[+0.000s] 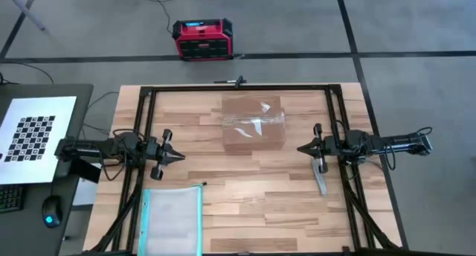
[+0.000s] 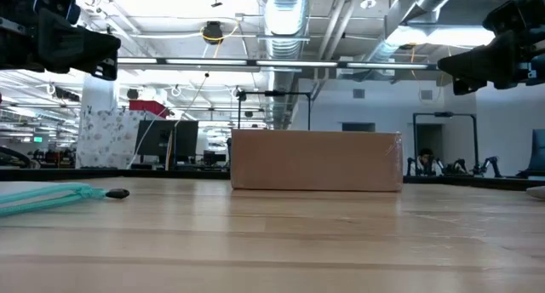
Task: Unpack boxes
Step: Open the cardboard box using the gray cutter
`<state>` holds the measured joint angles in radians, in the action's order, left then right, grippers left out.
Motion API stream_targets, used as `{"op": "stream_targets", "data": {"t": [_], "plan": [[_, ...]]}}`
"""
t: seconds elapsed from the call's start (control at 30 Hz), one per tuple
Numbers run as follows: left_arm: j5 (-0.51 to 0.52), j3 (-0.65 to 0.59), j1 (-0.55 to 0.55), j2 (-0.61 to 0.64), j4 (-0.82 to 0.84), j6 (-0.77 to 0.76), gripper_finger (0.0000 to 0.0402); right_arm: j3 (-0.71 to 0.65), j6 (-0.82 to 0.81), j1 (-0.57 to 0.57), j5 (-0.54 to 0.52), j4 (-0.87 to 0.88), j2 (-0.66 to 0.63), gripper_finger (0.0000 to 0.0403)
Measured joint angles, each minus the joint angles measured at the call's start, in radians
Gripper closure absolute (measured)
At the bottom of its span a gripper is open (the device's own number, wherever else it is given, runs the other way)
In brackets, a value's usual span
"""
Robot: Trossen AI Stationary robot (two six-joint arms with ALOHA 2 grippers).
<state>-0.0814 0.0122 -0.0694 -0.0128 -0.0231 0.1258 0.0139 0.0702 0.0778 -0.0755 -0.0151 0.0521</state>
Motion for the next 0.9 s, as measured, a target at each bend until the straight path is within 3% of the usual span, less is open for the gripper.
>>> {"op": "stream_targets", "data": {"t": [0.2,0.47,0.73,0.8,0.9], "plan": [[0.000,0.000,0.000,0.000,-0.006,-0.064,0.0389,0.000,0.000,0.000,0.000,0.000,0.000,0.0403],[0.038,0.010,0.001,0.000,-0.040,-0.483,0.0389,0.000,0.000,0.000,0.000,0.000,0.000,0.0403],[0.053,0.013,0.001,0.000,-0.034,-0.515,0.0389,-0.003,-0.003,0.000,-0.003,-0.019,0.000,0.0403],[0.061,0.013,0.001,0.000,-0.034,-0.506,0.0389,-0.003,-0.086,0.000,-0.007,-0.083,0.001,0.0403],[0.070,0.014,0.001,0.000,-0.039,-0.505,0.0389,-0.003,-0.333,-0.012,-0.038,-0.228,-0.001,0.0403]]}}
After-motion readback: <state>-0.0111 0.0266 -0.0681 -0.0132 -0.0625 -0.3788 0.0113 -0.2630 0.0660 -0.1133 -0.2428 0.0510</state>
